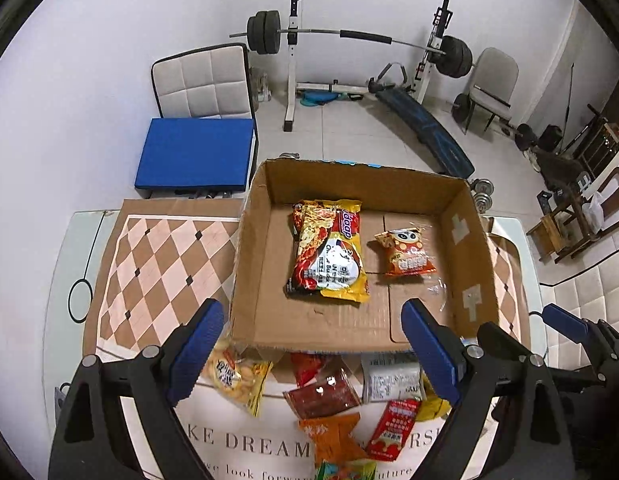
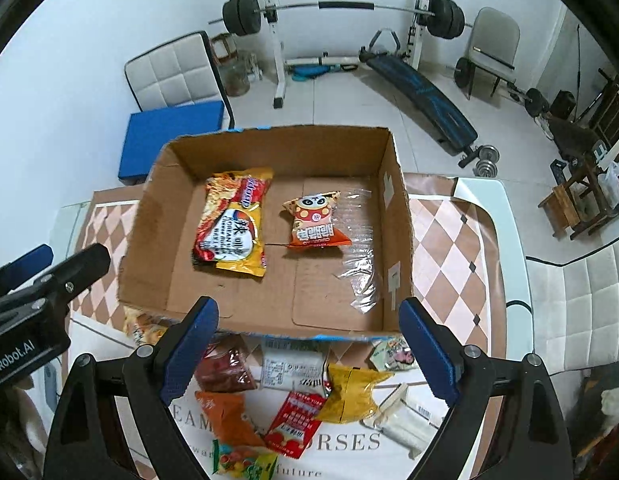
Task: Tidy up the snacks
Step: 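Move both tools back to the snack pile on the table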
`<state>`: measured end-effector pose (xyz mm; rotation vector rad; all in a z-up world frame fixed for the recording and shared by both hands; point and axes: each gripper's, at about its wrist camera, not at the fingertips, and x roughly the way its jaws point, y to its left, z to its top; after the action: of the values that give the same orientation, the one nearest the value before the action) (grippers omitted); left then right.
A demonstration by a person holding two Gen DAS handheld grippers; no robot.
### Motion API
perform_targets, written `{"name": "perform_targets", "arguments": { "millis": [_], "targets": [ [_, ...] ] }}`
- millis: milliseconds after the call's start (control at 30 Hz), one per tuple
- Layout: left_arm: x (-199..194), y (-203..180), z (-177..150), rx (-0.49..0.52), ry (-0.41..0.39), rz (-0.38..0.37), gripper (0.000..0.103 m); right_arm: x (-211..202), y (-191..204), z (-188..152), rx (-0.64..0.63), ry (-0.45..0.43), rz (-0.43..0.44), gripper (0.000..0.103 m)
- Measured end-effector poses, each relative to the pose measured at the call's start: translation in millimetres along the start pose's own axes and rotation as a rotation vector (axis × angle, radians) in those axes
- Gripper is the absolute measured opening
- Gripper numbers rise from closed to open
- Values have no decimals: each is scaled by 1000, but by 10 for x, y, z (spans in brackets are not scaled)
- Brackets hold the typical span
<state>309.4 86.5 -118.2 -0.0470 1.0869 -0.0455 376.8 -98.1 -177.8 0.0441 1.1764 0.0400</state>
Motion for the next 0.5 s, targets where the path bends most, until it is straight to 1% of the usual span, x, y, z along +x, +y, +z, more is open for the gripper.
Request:
{"name": "perform_targets", "arguments": {
  "millis": [100, 200, 300, 367, 500],
  "targets": [
    [-84, 18, -112, 1, 1, 3, 91, -106, -10, -100, 18, -1, 19, 94],
    [-49, 50, -245, -9, 51, 4, 91, -110, -64, -220, 50, 35, 48, 94],
    [84, 104, -431, -32, 121, 12, 91, 9, -160, -399, 108, 108, 83, 94],
    [272, 153, -596, -55, 195, 17, 91, 167, -236, -544, 151, 171, 100, 94],
    [669, 229, -933, -100, 330, 9, 91, 619, -380, -938, 261, 320, 140, 94]
  ]
}}
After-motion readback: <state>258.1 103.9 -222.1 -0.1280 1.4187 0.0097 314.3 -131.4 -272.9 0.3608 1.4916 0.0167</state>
